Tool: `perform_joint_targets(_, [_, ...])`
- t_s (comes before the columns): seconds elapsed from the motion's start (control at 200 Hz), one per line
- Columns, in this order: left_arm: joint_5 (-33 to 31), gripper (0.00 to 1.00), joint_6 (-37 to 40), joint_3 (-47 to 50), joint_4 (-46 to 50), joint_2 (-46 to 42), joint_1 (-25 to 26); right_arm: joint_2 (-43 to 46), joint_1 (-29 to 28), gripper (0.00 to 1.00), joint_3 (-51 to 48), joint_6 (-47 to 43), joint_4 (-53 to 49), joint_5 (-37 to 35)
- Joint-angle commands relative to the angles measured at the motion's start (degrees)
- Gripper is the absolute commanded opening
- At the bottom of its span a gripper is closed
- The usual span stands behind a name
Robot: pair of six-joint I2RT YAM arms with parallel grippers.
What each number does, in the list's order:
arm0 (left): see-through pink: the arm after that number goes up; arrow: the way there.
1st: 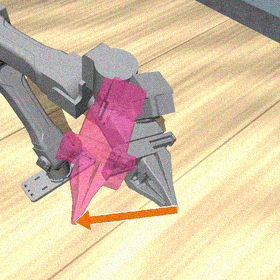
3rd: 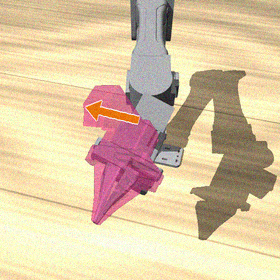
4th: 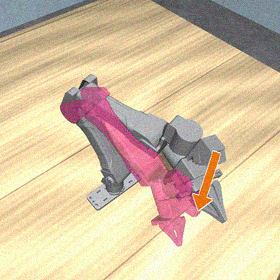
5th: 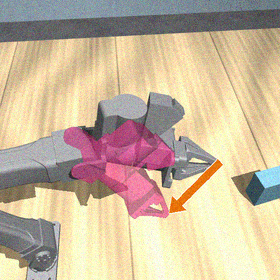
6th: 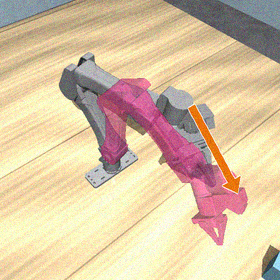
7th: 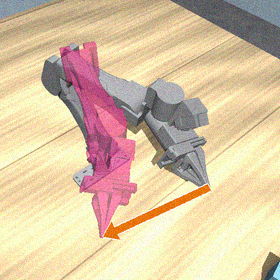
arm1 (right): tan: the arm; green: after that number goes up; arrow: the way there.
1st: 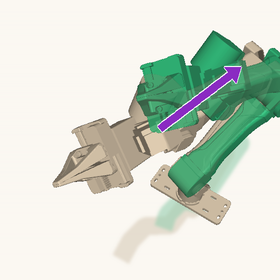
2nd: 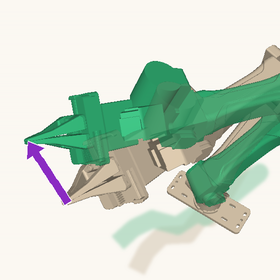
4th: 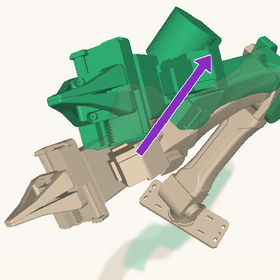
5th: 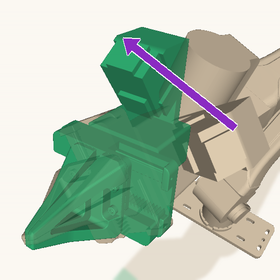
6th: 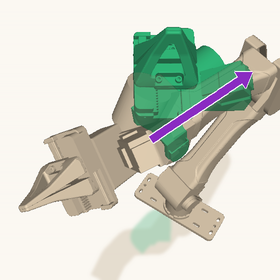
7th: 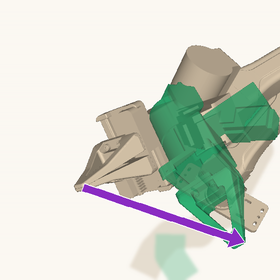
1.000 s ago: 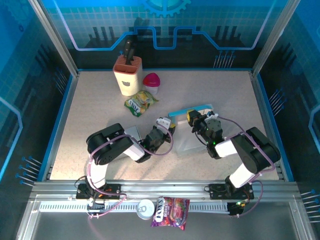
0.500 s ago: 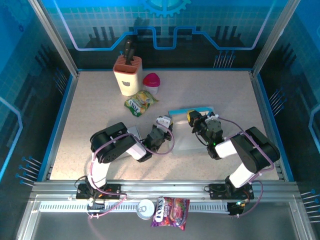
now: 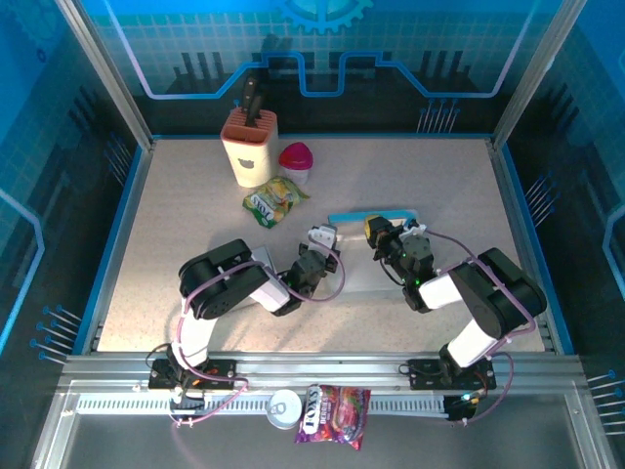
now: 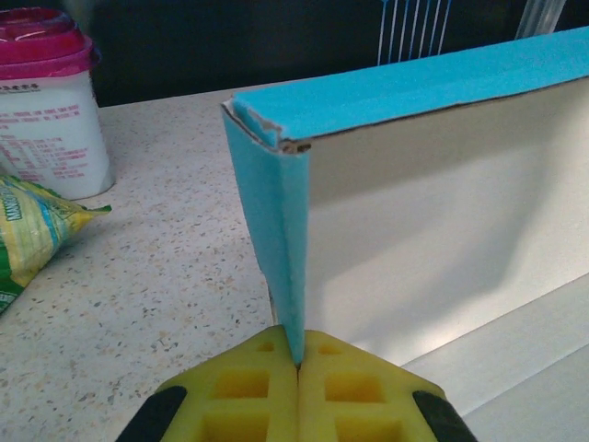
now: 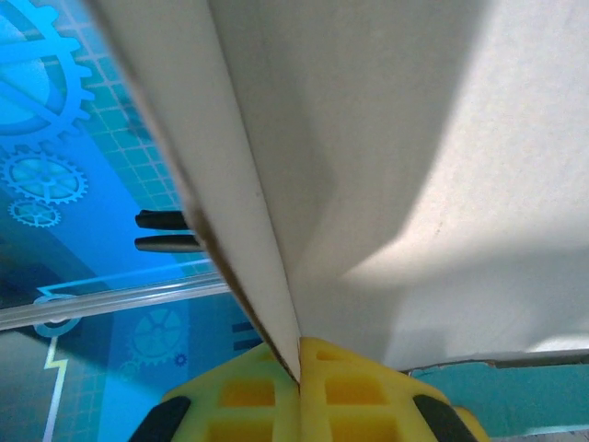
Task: Fold the paper box
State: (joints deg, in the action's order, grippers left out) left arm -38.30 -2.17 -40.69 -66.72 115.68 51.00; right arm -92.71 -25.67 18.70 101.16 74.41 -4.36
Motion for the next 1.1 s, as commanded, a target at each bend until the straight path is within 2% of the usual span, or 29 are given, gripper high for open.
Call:
perform_joint_targets(0.0, [-1.5, 0.00, 2.1, -2.8, -1.8, -1.7, 2.3, -0.1, -2.7, 0.00, -0.9, -1.1, -3.1, 4.5])
perform_joint_targets(0.03, [-2.4, 0.00, 2.3, -2.7, -1.2, -2.1, 2.6, 0.6, -2.7, 0.01, -0.9, -1.8, -3.5, 4.4])
perform_joint_targets(0.15, [-4.1, 0.00, 2.1, -0.9, 1.0, -4.7, 2.6, 7.9, -2.5, 0.22, -0.5, -5.9, -11.8, 3.9])
perform_joint_targets(0.31, [-3.6, 0.00, 0.3, -0.3, 10.9, -10.8, 1.7, 25.3, -1.7, 0.50, 3.1, -14.1, -37.4, 2.1])
perform_joint_targets(0.445, [-4.1, 0.00, -0.7, -1.1, 18.5, -14.5, 1.3, 36.5, 1.3, 0.60, 7.5, -19.3, -54.9, 3.2])
perform_joint_targets(0.585, [-5.2, 0.00, -6.7, -2.3, 31.1, -19.3, 0.1, 43.4, 9.1, 0.59, 12.7, -26.3, -69.3, 8.8])
perform_joint_targets(0.655, [-4.1, 0.00, -10.1, -3.6, 39.9, -22.0, -1.2, 45.4, 14.2, 0.58, 13.4, -30.2, -72.2, 12.3])
perform_joint_targets(0.715, [-2.0, 0.00, -11.8, -3.1, 42.9, -23.8, -2.4, 46.4, 18.8, 0.56, 13.3, -34.3, -73.0, 16.0])
perform_joint_targets(0.81, [6.1, 0.00, -15.3, -0.8, 44.8, -26.8, -6.4, 45.7, 25.1, 0.43, 11.6, -40.8, -68.1, 23.6])
perform_joint_targets(0.965, [21.2, 0.00, -13.9, 2.5, 41.9, -29.7, -12.5, 39.4, 31.0, 0.36, 10.9, -48.6, -60.6, 35.3])
perform_joint_targets(1.035, [23.3, 0.00, -12.3, 2.8, 41.9, -30.1, -13.5, 36.6, 30.9, 0.33, 12.3, -52.1, -61.6, 36.9])
perform_joint_targets(1.096, [23.8, 0.00, -11.7, 3.0, 42.1, -30.1, -14.1, 35.0, 29.8, 0.22, 15.0, -54.2, -67.2, 34.7])
